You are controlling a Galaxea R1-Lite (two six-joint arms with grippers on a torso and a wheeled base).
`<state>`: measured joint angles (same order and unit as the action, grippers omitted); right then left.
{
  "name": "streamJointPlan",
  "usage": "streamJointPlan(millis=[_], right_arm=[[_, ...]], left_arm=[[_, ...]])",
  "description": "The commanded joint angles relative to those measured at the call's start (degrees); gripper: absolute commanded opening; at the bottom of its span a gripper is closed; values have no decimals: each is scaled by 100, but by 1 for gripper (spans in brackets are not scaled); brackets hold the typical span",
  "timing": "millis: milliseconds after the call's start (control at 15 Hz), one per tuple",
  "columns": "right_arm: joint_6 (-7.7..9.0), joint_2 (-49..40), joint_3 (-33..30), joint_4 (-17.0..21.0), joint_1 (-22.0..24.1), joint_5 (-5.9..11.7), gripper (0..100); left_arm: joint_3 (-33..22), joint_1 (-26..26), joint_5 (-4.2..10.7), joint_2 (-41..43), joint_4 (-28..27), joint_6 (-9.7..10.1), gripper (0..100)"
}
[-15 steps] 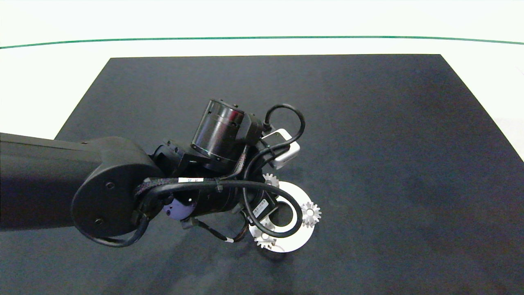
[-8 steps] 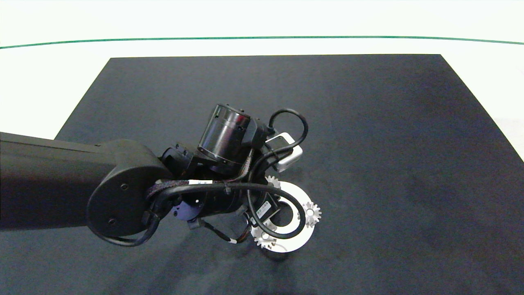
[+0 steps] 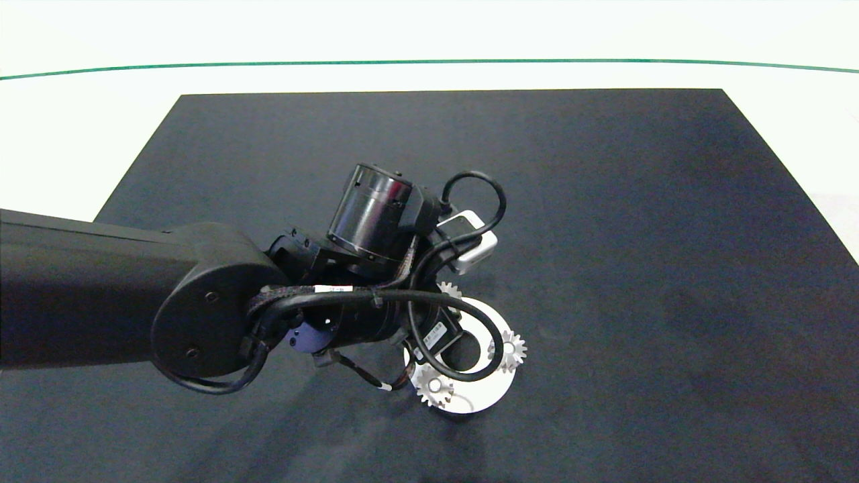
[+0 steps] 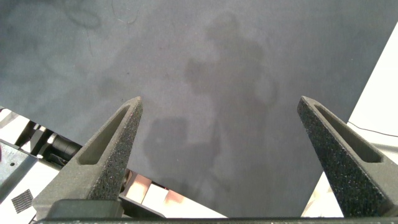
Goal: Install three planetary gears onto the carrier pins
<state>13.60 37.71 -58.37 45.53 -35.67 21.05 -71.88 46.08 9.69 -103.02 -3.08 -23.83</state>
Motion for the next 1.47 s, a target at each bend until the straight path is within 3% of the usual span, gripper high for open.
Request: streamJointPlan(millis=[67,1133,1200,1467], right_arm=[[11,0,1,26,-1,13,100],[11,9,1,26,-1,4,100],[11,9,1,26,-1,4,100],[11,18,1,26,-1,4,100]], left_arm=[[-2,-3,6,-25,-8,-16,16],[42,-55,6,-86,-17,-16,16],[51,-55,-2,-86,-8,1,100],[24,-55,6,-78,1,1,100]])
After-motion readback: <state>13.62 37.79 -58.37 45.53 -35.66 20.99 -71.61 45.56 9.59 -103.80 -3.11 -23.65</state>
